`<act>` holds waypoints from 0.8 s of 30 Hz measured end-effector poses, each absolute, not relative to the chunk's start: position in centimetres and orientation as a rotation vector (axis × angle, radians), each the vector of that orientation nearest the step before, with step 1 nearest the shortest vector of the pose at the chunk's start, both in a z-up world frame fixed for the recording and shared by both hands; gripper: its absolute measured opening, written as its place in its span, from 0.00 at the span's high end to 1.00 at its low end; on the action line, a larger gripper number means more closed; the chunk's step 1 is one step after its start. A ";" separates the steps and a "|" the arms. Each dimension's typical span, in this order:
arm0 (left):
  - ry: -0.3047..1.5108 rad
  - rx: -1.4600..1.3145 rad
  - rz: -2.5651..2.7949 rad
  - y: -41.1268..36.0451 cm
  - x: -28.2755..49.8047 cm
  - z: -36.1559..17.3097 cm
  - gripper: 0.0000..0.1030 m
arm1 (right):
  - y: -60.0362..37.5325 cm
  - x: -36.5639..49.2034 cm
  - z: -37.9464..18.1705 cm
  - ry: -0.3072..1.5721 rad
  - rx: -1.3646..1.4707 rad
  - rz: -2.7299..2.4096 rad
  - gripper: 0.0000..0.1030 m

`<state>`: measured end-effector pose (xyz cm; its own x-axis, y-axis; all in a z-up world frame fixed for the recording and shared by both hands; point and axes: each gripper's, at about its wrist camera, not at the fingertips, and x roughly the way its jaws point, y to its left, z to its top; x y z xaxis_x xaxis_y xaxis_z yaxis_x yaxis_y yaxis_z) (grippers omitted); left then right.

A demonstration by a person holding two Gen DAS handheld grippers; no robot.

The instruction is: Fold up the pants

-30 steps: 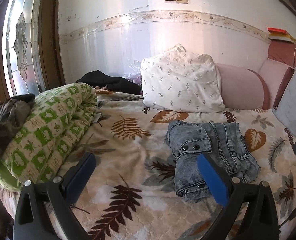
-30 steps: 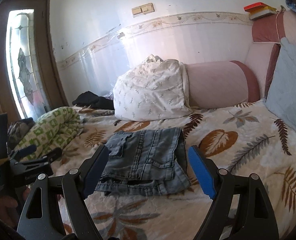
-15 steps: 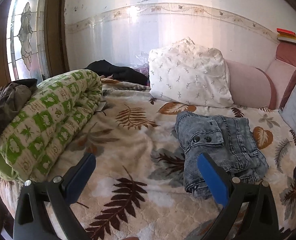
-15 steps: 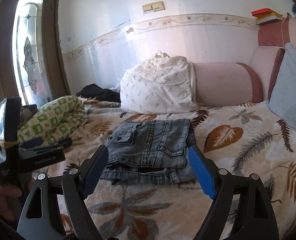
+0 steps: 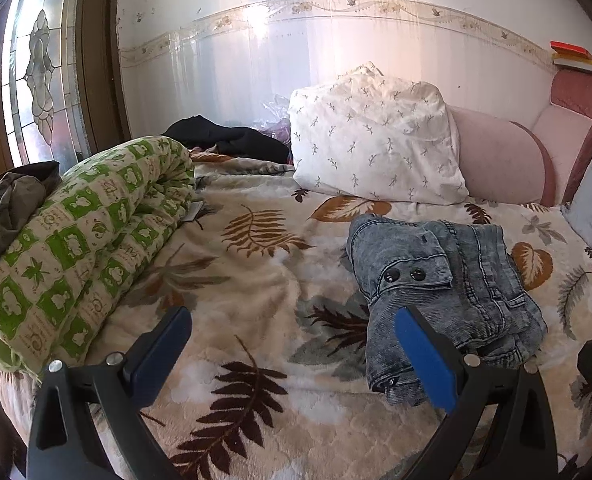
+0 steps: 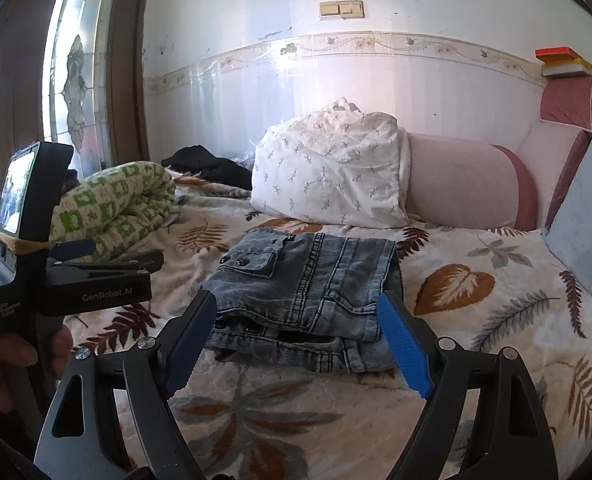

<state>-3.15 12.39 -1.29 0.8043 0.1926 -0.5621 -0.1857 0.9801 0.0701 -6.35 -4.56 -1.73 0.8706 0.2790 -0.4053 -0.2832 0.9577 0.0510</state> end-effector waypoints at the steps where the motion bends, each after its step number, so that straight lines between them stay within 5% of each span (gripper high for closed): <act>1: 0.605 0.013 0.204 12.4 -3.0 -1.4 0.00 | -4.6 -6.2 -1.8 0.426 -0.009 0.291 0.20; 24: 0.623 0.031 0.195 12.0 -2.5 -1.8 0.00 | -5.5 -4.6 -2.5 0.470 0.037 0.265 0.19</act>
